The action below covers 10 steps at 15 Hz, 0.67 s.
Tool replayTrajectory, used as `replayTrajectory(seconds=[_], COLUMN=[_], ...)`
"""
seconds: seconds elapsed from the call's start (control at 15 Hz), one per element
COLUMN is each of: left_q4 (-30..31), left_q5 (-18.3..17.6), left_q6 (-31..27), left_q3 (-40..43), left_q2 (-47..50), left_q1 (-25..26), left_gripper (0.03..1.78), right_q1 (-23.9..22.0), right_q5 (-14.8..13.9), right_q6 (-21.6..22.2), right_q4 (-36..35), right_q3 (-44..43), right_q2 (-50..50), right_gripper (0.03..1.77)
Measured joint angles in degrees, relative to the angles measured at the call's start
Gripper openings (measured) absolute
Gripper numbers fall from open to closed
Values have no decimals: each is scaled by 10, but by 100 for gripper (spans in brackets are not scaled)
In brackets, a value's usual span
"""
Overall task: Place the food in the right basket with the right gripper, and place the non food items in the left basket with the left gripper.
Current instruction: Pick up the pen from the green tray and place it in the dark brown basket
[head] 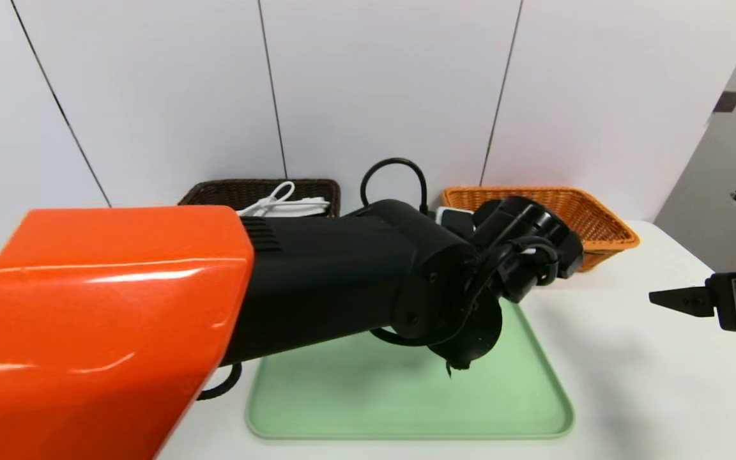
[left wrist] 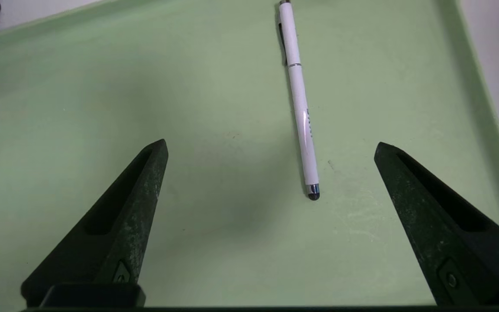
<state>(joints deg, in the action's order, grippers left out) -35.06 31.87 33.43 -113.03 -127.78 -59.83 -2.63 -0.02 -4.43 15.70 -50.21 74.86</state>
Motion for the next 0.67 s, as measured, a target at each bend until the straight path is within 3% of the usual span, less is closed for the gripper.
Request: replayTrajectory(seconds=[0.2,0.67], left_q4=[14,58], left_q5=[4,8], left_q6=[30,31], left_q3=[0,0], left_q2=[-20,-54], left_q1=[0,0], left_gripper=[169,169], right_q1=[0,0], right_q5=[0,0], right_q6=[1,1], right_q4=[0,0], right_q3=[6,10], right_q2=[-2,-4], right_gripper=[171,171])
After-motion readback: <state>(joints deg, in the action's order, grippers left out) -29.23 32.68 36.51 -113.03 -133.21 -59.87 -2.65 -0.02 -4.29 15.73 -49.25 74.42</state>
